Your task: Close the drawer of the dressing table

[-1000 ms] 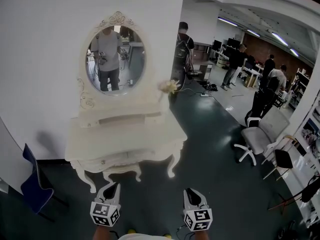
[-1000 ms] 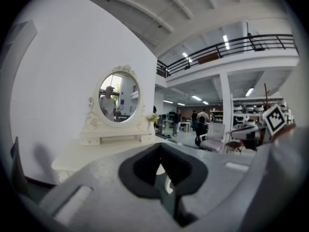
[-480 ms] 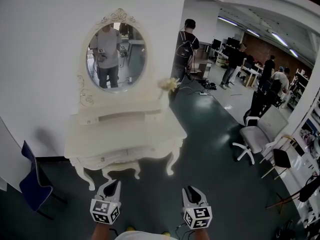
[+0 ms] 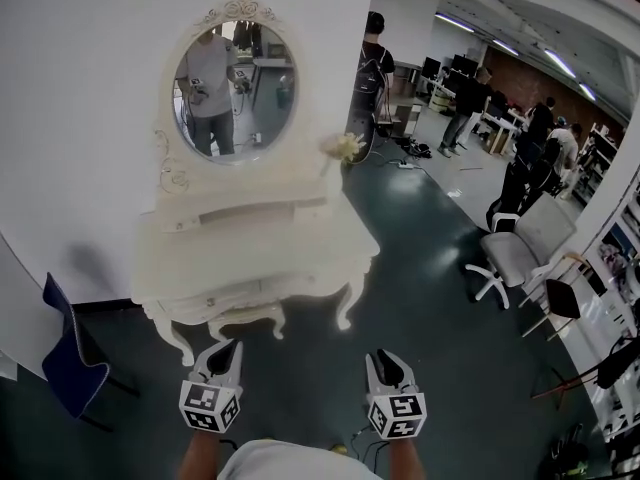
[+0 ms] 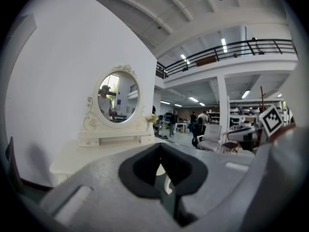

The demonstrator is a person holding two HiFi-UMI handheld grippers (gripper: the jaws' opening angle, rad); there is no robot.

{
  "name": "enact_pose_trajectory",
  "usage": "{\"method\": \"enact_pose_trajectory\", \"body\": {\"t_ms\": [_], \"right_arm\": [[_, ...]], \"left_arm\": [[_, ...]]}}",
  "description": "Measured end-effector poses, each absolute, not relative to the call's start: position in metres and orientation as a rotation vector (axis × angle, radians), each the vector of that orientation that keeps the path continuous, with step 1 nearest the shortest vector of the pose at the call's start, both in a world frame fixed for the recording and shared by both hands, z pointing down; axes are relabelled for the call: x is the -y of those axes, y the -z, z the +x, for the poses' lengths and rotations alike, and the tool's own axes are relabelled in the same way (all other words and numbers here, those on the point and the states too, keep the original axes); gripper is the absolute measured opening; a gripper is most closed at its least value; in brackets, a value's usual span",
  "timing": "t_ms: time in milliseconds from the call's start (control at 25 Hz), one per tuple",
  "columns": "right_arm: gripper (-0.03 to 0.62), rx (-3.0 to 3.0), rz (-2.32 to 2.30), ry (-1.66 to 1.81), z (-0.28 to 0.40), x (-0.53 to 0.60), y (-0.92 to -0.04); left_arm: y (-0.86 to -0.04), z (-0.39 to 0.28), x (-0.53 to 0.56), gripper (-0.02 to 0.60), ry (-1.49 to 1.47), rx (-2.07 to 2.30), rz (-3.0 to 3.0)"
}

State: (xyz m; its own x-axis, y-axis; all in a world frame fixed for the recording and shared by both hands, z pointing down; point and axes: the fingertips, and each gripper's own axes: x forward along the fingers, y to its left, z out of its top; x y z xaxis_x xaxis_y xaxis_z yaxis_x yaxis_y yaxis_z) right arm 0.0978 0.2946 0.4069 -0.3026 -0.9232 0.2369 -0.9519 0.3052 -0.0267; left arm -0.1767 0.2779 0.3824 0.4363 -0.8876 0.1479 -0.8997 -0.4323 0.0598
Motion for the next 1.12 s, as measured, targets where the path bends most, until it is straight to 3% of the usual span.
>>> {"method": "enact_pose_trajectory", "body": {"t_ms": [440, 1120], "right_arm": [[0.071, 2.358, 1.788, -0.235, 0.055, -0.293, -0.419], [0.071, 2.363, 1.829, -0.265, 0.092, -0.173, -0.439]], "left_arm": [[-0.398, -0.206, -0.269, -0.002, -0.166, 1.489, 2.601], [-0.421, -0.169, -0.148, -0.002, -0.192, 1.463, 2.574]]}}
